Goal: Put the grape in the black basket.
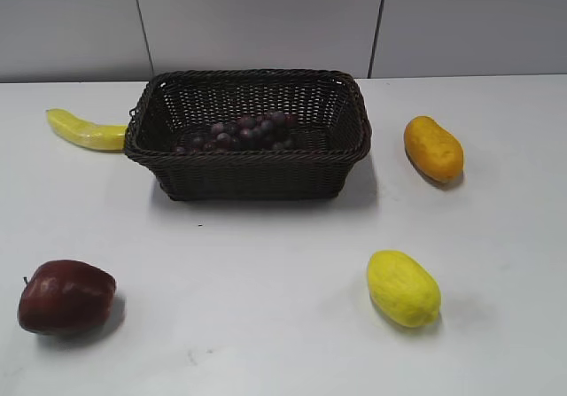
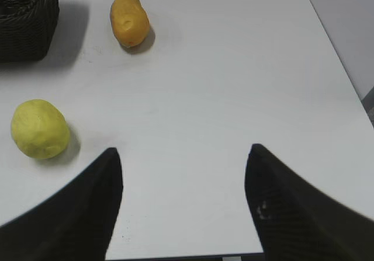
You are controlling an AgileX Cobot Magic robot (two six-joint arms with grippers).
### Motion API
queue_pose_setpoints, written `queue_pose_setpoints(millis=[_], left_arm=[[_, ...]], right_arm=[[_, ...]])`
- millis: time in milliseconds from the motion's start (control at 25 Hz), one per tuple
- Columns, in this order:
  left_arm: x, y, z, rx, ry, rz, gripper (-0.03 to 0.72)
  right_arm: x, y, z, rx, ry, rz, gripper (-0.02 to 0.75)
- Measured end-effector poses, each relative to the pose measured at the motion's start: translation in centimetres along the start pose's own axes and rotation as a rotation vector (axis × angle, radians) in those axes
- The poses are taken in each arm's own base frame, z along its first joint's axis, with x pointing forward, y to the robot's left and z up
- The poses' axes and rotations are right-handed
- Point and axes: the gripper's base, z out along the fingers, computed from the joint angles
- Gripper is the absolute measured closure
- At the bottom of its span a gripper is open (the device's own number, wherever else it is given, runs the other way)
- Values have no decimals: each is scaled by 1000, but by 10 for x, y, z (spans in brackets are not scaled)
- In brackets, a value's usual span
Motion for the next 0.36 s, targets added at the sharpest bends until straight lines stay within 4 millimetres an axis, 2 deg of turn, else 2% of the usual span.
queue_pose_setpoints(millis=[360], left_arm=[[0,0,0,-1,0,1,227]], right_arm=[[0,0,0,0,0,0,238]])
